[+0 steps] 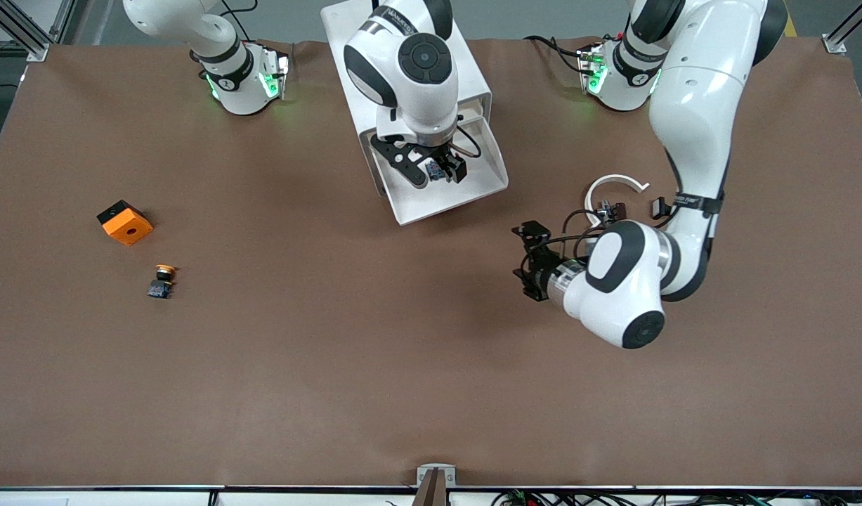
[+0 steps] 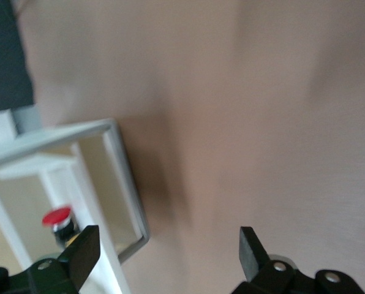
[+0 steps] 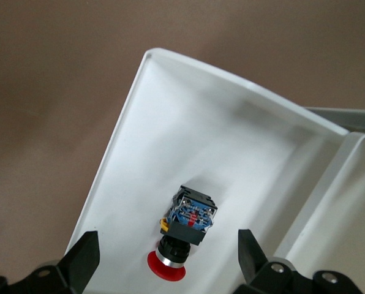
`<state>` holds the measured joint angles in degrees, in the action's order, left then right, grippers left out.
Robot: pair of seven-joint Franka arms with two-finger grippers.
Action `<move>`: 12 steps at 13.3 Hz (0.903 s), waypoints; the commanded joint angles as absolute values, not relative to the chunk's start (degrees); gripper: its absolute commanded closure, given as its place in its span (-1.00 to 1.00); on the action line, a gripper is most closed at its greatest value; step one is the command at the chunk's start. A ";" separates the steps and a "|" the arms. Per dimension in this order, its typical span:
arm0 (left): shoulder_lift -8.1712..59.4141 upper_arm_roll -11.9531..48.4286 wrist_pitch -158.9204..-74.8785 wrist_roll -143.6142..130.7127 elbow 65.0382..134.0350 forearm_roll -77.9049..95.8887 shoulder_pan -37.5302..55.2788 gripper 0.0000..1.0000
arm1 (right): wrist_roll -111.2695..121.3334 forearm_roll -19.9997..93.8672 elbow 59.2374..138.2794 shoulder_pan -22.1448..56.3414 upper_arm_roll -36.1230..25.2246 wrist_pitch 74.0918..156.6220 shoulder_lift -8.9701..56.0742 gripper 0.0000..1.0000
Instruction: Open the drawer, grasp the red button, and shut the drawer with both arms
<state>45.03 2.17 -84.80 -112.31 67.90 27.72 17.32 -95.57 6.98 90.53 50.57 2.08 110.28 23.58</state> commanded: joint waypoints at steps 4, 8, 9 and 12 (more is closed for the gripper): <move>38.86 -2.46 -86.22 -87.22 68.82 13.21 17.93 -1.00 | -102.91 8.00 91.93 52.21 1.58 111.45 26.10 -1.00; 33.50 -2.20 -86.66 -65.72 69.26 3.62 17.85 -1.00 | -105.38 8.09 93.51 51.77 1.58 111.27 26.19 -1.00; 31.75 -1.94 -87.62 -58.35 69.52 2.04 17.75 -1.00 | -105.38 8.09 93.60 51.77 1.58 111.36 26.37 -1.00; 29.71 -1.76 -88.77 -44.31 70.49 1.23 18.28 -1.00 | -105.38 8.09 93.52 52.12 1.58 111.71 27.33 -0.57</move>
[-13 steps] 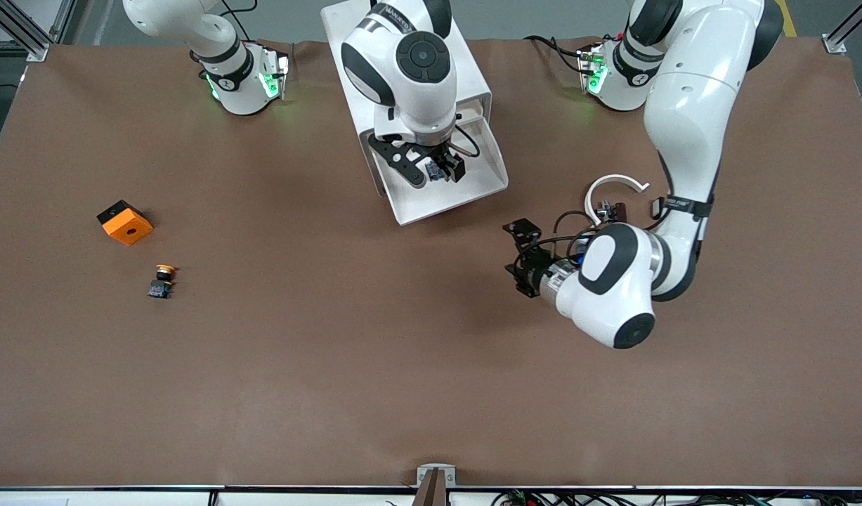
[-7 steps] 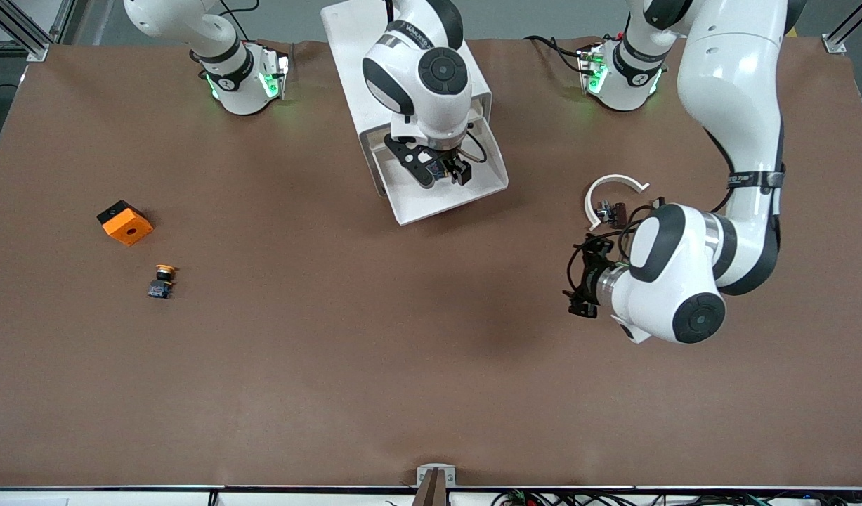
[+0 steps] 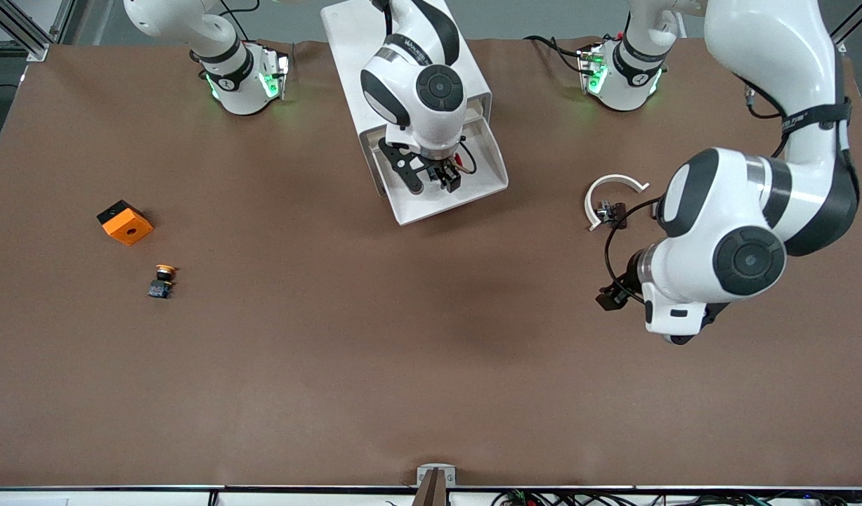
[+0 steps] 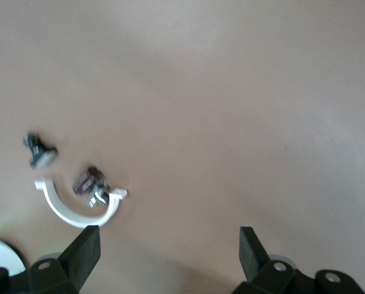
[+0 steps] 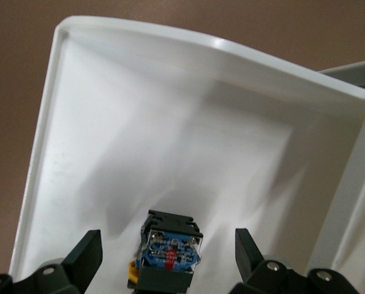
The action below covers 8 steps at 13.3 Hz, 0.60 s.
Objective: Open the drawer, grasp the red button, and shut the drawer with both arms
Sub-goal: 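Lift the red button with the right gripper while the left gripper pushes the drawer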
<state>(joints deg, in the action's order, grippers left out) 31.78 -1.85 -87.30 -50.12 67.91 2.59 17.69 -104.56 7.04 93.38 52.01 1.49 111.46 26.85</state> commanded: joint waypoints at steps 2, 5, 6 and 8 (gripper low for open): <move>28.31 -0.01 -89.20 -43.16 72.49 1.14 18.28 -1.00 | -105.21 8.09 93.43 52.03 1.58 111.80 27.60 0.34; 21.12 1.75 -96.65 -37.72 83.98 1.14 18.28 -1.00 | -104.85 8.09 93.25 52.12 1.58 111.88 27.86 0.64; 18.83 2.54 -100.16 -36.84 88.72 1.14 18.28 -1.00 | -104.77 8.09 93.16 52.03 1.58 111.80 27.86 0.66; 16.36 4.91 -106.93 -36.48 96.12 1.14 18.28 -1.00 | -104.85 8.26 92.64 51.59 1.67 111.54 27.77 0.66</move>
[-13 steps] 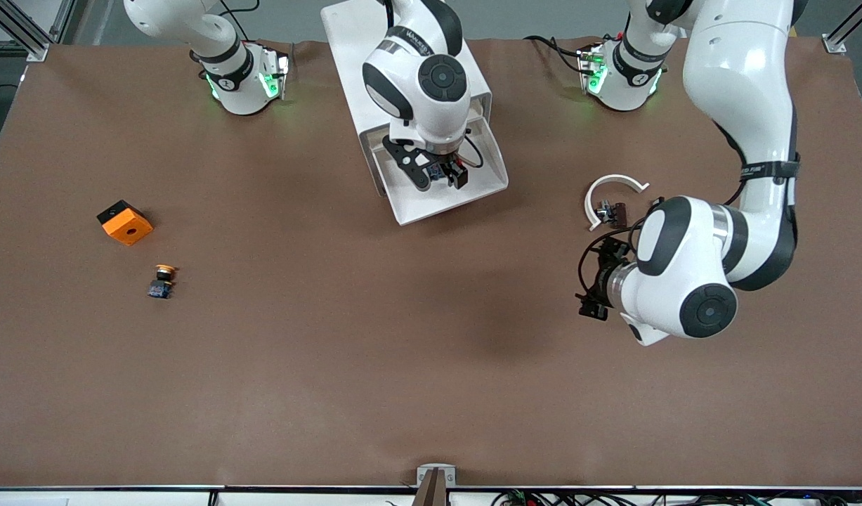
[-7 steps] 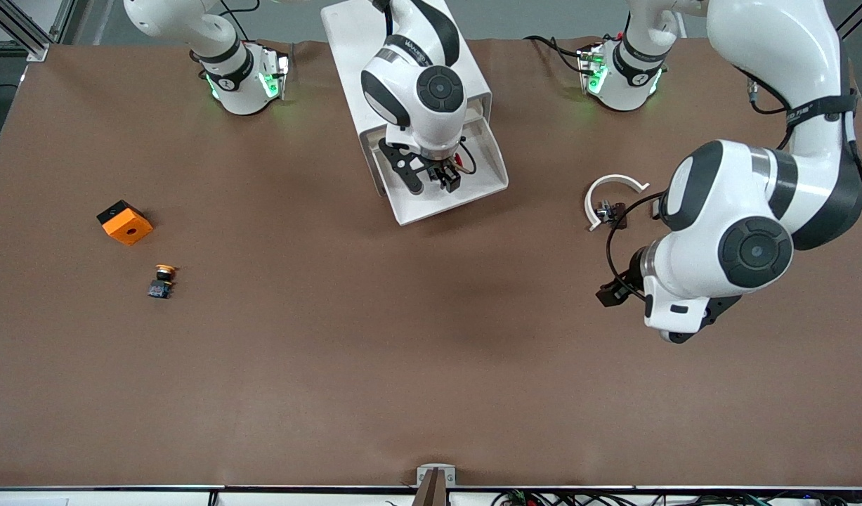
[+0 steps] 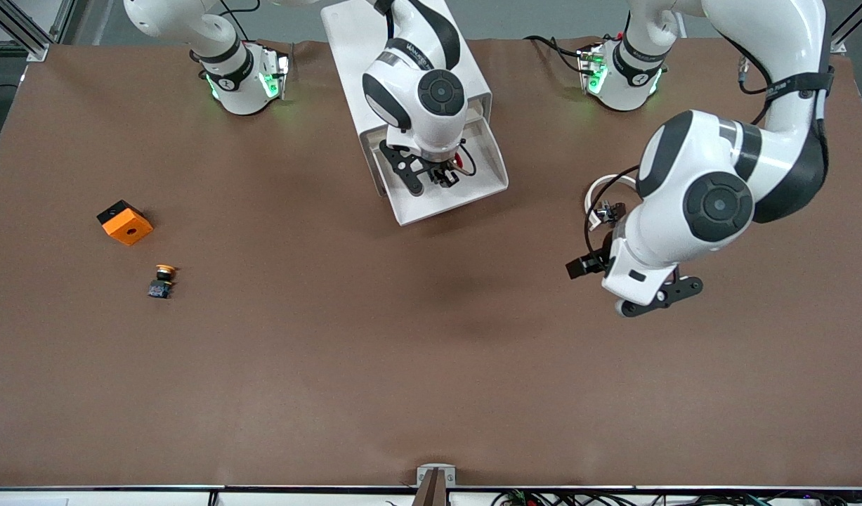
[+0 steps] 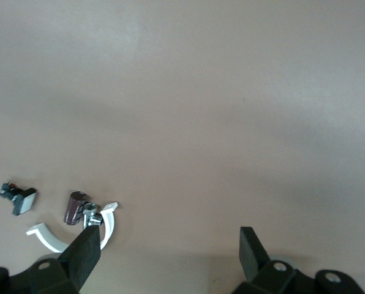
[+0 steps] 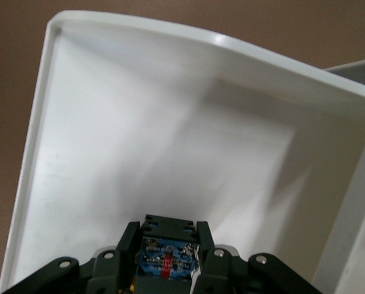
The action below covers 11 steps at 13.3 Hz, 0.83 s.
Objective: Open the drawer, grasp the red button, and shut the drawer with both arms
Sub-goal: 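Lift the red button with the right gripper while the left gripper pushes the drawer, then carry the button toward the orange block while the left gripper closes the drawer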
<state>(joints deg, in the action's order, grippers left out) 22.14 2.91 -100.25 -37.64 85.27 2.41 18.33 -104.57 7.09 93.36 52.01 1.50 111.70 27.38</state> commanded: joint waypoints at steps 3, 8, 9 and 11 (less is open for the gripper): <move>16.26 6.68 -115.46 -36.47 103.16 1.14 18.46 -1.00 | -104.68 11.50 89.66 49.06 1.58 108.39 27.60 0.66; 16.87 11.68 -129.46 -38.31 113.81 1.32 18.63 -1.00 | -91.72 12.22 79.81 41.42 1.49 87.14 25.68 0.65; 16.96 12.56 -129.64 -39.97 114.43 1.32 18.81 -1.00 | -85.14 12.04 80.07 39.40 1.23 84.05 23.49 0.65; 17.22 14.67 -129.64 -44.98 114.96 1.32 19.60 -1.00 | -73.54 11.60 80.42 33.70 1.05 79.39 20.76 0.63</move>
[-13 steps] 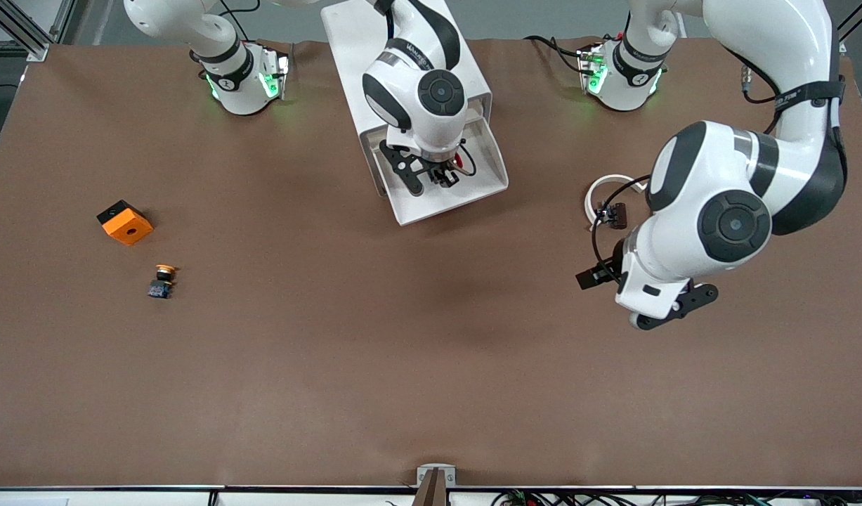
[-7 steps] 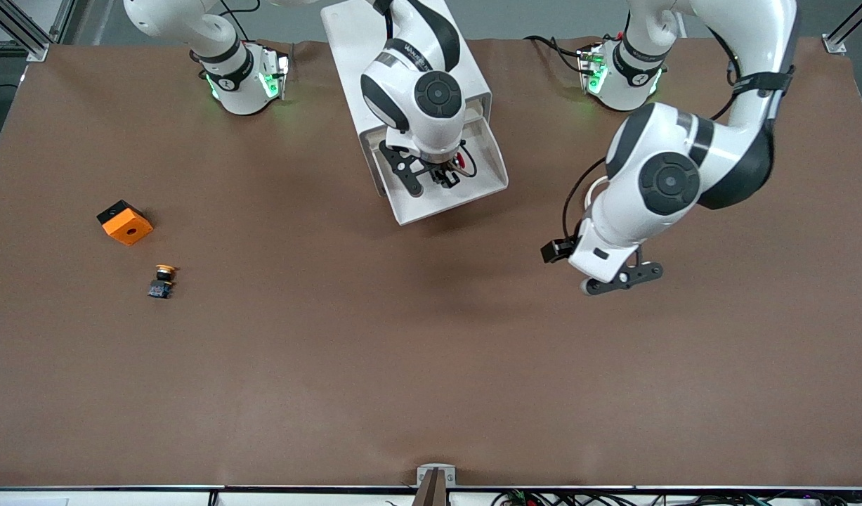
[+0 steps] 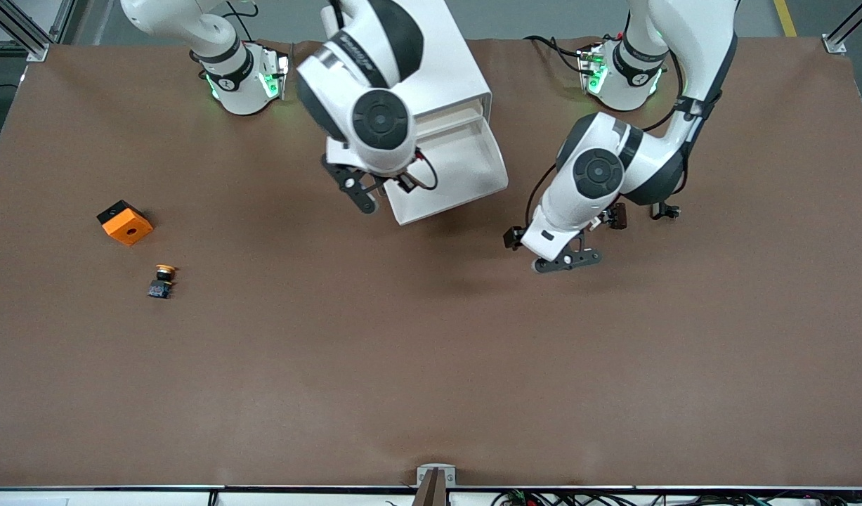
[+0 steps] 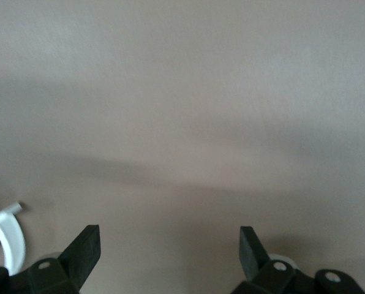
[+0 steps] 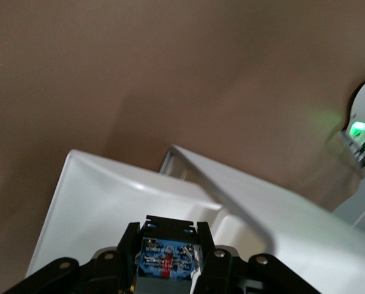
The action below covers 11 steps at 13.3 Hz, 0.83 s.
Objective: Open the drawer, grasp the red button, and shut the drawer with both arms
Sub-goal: 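Carry the button toward the orange block while the left gripper closes the drawer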
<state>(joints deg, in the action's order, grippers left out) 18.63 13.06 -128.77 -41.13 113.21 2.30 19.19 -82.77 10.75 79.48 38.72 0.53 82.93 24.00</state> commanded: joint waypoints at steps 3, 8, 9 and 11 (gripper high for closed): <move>18.19 17.92 -129.64 -47.99 115.31 1.58 19.69 -1.00 | -49.13 6.62 83.48 23.59 0.97 76.55 16.80 0.63; 18.72 23.54 -129.03 -55.27 116.37 2.20 19.69 -1.00 | -19.91 -1.92 90.50 9.95 0.97 85.48 16.26 0.63; 19.24 24.51 -129.02 -56.07 116.45 2.20 19.69 -1.00 | -15.34 -2.54 92.88 7.41 0.97 89.78 16.26 0.63; 19.77 26.80 -128.94 -58.17 116.46 2.37 19.69 -1.00 | -5.67 -3.51 97.89 2.66 0.97 100.14 16.61 0.62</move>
